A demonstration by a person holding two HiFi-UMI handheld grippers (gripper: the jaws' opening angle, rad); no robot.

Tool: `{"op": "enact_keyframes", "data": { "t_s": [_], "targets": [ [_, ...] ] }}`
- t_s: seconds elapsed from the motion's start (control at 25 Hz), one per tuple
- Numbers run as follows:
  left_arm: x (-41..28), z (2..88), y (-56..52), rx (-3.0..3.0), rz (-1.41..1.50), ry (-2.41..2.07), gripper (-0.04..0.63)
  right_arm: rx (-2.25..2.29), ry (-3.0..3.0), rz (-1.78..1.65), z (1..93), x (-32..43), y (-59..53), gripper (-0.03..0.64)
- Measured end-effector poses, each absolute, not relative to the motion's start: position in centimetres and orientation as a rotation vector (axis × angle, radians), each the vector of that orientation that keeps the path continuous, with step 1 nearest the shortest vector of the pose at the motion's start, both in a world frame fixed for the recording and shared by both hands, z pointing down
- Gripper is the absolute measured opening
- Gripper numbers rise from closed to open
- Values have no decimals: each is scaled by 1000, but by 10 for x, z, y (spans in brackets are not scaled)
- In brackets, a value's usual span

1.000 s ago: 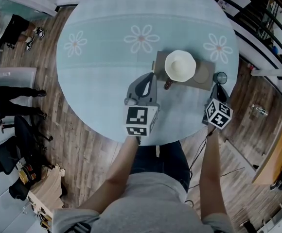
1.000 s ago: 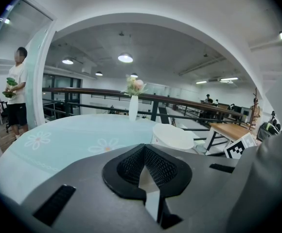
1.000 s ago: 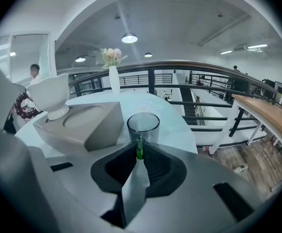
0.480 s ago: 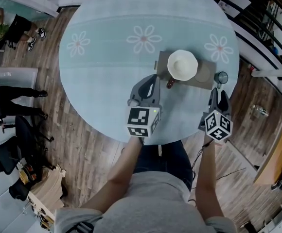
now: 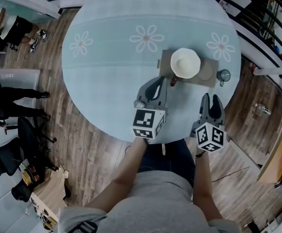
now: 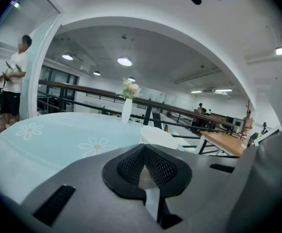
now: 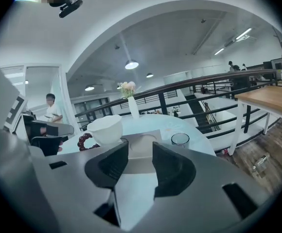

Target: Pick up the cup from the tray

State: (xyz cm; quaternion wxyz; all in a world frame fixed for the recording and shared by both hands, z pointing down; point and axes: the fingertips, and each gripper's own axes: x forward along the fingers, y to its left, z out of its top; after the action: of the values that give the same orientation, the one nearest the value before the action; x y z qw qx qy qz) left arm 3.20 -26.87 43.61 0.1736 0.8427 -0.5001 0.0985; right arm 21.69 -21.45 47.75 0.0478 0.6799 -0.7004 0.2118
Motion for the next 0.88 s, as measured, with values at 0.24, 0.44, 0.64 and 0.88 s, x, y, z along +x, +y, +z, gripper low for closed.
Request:
{"op": "enact_keyframes", "data": {
  "t_s": [0.24, 0.44, 0.64, 0.88],
  "targets": [
    [47, 447, -252, 2494, 316, -1336, 120, 2083, -2136, 683, 480, 217, -207, 149],
    [65, 466, -253, 2577, 444, -1329, 183, 2088, -2126, 698, 482, 220, -202, 146],
    [79, 477, -267, 2593, 495, -1369, 184, 2088, -2112, 706, 484, 222, -197, 145],
    [85, 481, -278, 2580, 477, -1404, 184, 2089, -2097, 711, 487, 227, -198, 143]
  ]
}}
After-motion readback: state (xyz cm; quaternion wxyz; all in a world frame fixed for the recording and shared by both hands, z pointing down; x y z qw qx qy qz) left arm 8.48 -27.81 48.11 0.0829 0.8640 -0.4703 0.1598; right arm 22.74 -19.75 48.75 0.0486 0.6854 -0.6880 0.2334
